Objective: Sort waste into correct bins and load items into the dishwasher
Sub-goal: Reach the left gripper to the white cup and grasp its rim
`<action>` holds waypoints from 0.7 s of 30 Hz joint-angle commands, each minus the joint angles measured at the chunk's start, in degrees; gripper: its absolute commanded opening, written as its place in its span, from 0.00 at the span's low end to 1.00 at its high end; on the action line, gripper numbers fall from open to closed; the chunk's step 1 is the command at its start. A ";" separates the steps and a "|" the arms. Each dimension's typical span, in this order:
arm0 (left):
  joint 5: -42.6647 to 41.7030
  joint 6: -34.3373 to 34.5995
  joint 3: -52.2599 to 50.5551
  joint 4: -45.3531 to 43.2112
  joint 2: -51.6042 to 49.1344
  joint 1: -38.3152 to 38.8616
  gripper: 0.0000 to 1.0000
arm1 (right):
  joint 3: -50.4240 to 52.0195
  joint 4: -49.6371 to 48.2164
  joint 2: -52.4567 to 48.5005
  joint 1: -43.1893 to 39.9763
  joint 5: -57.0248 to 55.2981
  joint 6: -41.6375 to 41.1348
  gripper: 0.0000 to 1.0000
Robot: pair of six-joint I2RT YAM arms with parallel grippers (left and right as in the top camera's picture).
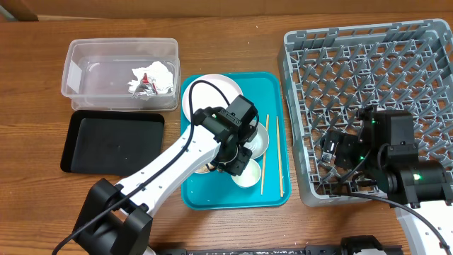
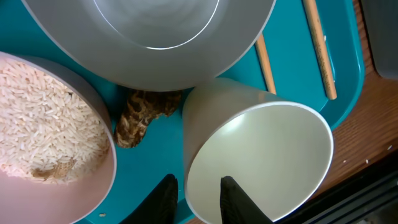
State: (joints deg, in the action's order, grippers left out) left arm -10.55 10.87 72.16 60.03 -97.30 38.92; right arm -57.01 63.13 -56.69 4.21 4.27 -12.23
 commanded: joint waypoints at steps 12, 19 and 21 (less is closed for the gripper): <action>-1.18 1.57 0.63 -1.99 -1.40 -0.74 0.04 | -1.99 0.50 0.28 0.22 0.28 0.00 1.00; -15.91 -1.75 10.10 2.27 -1.33 -8.20 0.04 | -1.99 0.50 0.28 0.22 -2.84 -0.31 1.00; -22.84 -3.26 13.18 2.84 -1.33 -11.80 0.04 | -1.99 0.59 0.28 0.22 -5.95 -3.34 1.00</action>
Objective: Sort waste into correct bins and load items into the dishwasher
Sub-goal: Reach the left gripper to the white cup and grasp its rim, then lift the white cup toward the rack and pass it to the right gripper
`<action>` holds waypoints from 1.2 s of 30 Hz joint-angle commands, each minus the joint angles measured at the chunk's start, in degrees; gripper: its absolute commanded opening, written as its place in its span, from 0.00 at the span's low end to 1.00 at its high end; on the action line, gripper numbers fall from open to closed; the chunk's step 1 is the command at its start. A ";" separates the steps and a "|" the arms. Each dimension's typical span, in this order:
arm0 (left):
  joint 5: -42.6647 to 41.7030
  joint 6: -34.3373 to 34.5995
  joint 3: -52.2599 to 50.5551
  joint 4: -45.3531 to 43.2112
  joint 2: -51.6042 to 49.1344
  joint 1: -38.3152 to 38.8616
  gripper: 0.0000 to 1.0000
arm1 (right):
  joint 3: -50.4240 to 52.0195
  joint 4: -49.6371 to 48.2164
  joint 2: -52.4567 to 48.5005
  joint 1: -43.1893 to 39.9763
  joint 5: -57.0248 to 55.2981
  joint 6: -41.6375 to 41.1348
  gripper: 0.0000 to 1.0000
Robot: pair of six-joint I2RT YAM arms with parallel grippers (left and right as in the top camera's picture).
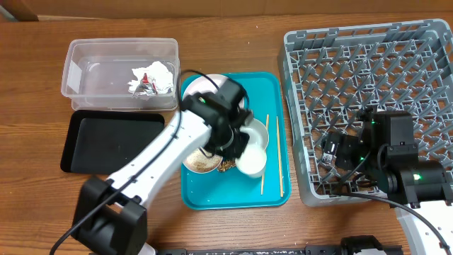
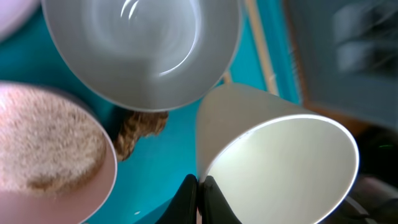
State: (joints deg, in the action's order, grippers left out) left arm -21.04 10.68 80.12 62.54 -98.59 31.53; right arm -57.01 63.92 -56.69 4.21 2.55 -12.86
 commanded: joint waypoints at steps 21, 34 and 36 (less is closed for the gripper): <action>-67.25 -1.77 8.04 -26.82 -9.68 -22.01 0.04 | -1.99 -26.73 -10.12 0.17 45.70 7.43 1.00; -69.53 -1.70 8.04 -26.82 -12.15 -20.96 0.04 | -1.97 -40.70 -16.57 0.17 63.95 11.65 1.00; -69.53 -1.68 8.04 -26.82 -12.15 -20.28 0.04 | -1.97 -42.36 -17.09 0.17 65.07 11.63 1.00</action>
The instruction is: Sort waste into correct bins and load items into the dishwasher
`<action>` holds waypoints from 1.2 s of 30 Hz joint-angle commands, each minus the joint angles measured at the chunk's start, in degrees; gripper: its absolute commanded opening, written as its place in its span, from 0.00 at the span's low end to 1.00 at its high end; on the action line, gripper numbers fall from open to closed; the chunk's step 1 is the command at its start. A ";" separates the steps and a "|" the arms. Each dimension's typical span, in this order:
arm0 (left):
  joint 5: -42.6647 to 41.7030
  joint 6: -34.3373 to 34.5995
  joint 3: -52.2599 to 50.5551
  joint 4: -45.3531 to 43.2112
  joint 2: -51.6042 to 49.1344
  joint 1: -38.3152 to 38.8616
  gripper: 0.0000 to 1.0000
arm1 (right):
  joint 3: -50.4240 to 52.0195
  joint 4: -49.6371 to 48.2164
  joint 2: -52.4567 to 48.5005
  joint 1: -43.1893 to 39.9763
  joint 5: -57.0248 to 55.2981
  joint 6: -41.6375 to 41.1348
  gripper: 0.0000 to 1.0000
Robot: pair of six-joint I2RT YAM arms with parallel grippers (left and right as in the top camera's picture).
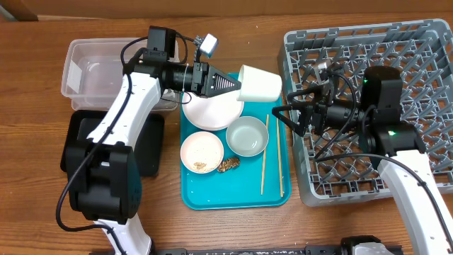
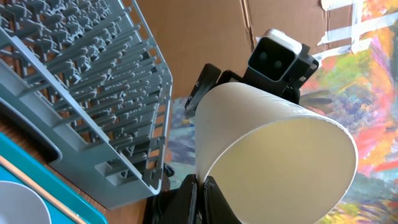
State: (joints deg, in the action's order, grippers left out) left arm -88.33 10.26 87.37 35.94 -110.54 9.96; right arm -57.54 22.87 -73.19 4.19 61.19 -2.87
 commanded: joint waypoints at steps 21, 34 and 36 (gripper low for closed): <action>-2.14 -1.25 0.79 -0.28 -0.20 4.44 0.04 | -1.44 -4.59 -1.31 0.20 8.13 1.60 0.73; 4.15 -1.25 0.79 -0.13 -0.20 4.20 0.33 | -1.44 -3.76 -1.31 0.20 7.91 1.16 0.56; 9.20 -1.09 0.79 0.31 -0.20 3.91 0.45 | -1.44 -2.45 -1.31 0.20 7.87 1.09 0.50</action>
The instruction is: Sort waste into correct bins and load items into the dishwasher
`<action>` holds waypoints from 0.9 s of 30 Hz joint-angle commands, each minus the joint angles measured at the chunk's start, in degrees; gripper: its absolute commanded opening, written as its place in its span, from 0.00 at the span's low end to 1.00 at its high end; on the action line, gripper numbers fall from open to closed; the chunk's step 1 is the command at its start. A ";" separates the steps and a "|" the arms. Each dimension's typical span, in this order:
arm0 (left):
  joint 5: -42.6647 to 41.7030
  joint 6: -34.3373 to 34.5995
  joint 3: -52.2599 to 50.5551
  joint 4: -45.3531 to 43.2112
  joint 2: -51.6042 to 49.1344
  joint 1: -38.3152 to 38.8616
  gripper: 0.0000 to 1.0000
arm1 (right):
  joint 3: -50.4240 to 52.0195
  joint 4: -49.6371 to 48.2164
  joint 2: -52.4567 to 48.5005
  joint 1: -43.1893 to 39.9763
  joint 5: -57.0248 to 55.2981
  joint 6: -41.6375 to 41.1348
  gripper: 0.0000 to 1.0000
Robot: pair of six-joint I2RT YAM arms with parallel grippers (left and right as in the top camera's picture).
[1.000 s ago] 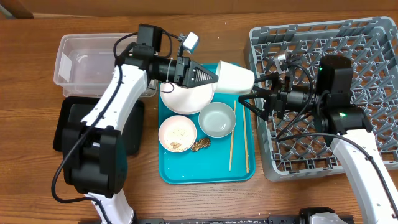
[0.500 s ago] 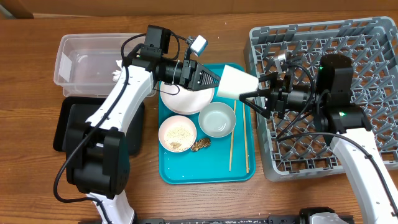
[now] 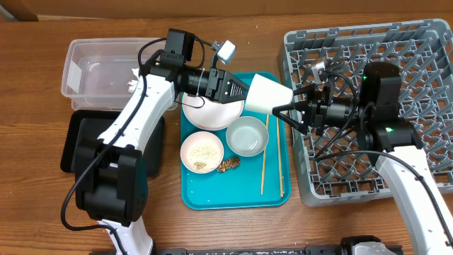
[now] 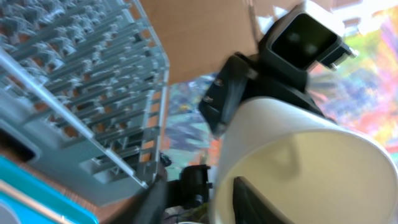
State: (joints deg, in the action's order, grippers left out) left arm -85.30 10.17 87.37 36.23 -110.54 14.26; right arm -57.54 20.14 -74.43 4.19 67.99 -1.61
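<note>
A white paper cup (image 3: 267,94) hangs on its side in the air over the teal tray's (image 3: 212,198) far right corner. My left gripper (image 3: 244,90) is at its open mouth with the jaws apart. In the left wrist view one finger is inside the cup (image 4: 298,162) and the other outside, so the left gripper (image 4: 200,185) is open. My right gripper (image 3: 287,101) reaches in from the grey dish rack (image 3: 368,57) and its fingers close on the cup's bottom end. The right gripper's black body (image 4: 239,93) shows behind the cup.
On the tray lie a white plate (image 3: 209,113), a grey-green bowl (image 3: 247,136), a bowl of rice (image 3: 201,151), a brown food scrap (image 3: 228,165) and two chopsticks (image 3: 279,156). A clear bin (image 3: 106,71) with crumpled paper and a black tray (image 3: 106,142) stand to the left.
The cup moved a little right and down toward the rack. My left gripper's jaws, pinched on the rim before, now stand apart. The right gripper came up against the cup's bottom end.
My left gripper stood open astride the rim of the cup lying on the tray. It then shut on the rim and later held the cup in the air at the tray's far end, the right gripper open nearby. Now the right gripper has the cup and the left is open.
</note>
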 commanded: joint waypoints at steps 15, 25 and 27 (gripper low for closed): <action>46.18 -9.51 0.90 23.67 6.86 -7.17 0.73 | -7.85 27.54 0.48 -4.57 -37.99 -6.21 0.33; 64.94 -6.91 0.90 26.36 14.69 -7.13 0.76 | -20.13 42.91 0.15 -20.98 -57.92 -9.44 0.30; 64.92 -6.69 0.90 26.36 14.67 -7.10 0.76 | -20.35 45.16 -0.39 -24.90 -62.31 -10.88 0.29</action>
State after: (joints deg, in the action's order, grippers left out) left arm -25.02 2.90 87.48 62.59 -96.33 7.03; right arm -76.51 63.16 -74.52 -15.90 17.32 -9.80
